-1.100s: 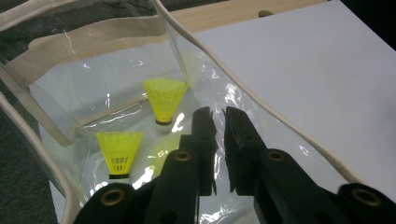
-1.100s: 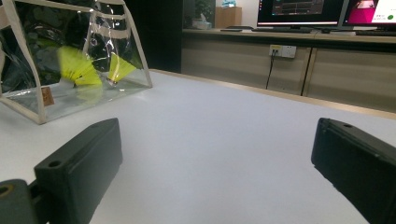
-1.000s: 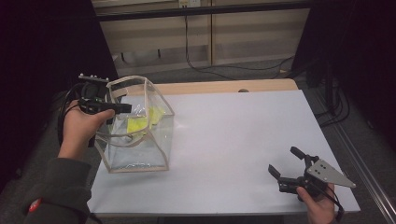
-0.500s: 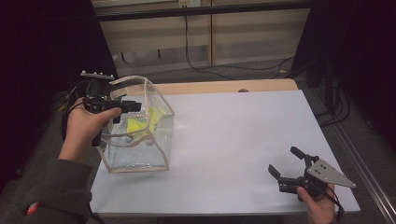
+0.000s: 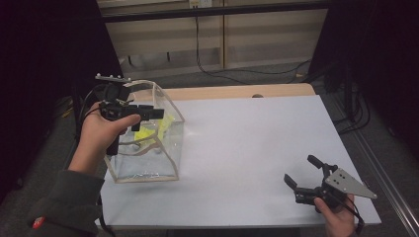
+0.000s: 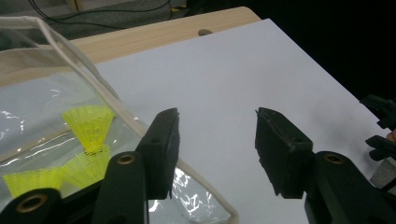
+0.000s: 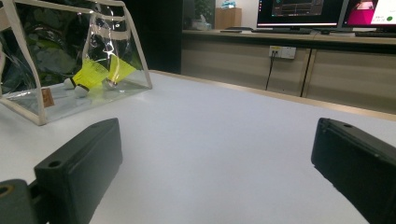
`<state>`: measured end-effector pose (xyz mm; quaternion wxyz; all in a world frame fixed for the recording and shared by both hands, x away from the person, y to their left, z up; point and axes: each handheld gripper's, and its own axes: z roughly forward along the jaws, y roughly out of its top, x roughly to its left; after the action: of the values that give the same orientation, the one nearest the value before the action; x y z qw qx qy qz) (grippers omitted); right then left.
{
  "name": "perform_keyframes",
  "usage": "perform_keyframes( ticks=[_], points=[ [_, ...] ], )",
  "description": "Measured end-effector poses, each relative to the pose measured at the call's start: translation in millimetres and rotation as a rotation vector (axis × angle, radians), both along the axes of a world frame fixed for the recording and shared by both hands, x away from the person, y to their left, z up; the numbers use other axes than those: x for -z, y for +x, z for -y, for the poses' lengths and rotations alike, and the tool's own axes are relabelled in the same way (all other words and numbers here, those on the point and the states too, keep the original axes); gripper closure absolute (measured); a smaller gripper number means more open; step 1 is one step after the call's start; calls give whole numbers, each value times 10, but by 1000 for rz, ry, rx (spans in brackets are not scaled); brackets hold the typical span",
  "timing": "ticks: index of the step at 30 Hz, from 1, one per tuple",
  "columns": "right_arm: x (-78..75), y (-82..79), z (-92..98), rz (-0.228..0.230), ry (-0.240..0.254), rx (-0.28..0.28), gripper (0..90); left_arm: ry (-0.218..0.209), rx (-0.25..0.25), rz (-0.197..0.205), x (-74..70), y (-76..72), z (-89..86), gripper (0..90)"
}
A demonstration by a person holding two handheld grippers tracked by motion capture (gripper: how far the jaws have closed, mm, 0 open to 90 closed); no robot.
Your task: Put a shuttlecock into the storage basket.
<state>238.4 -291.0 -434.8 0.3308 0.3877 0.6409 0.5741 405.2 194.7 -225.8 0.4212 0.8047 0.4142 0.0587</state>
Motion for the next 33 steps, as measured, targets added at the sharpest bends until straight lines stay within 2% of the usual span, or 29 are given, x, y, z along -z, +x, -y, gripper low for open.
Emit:
perform_keyframes(
  ticks=[11,18,23,33],
  points=[
    [-1,1,-5,2,-6,0,18,-29,52,0,31,-66,172,351],
    [-3,1,2,2,-1,0,18,-25,76,10,53,-107,274,295],
    [-4,2,9,3,-4,0,18,-40,92,8,99,-120,351,265],
    [-5,0,14,2,-1,4,18,-44,135,15,175,-159,486,245]
  ],
)
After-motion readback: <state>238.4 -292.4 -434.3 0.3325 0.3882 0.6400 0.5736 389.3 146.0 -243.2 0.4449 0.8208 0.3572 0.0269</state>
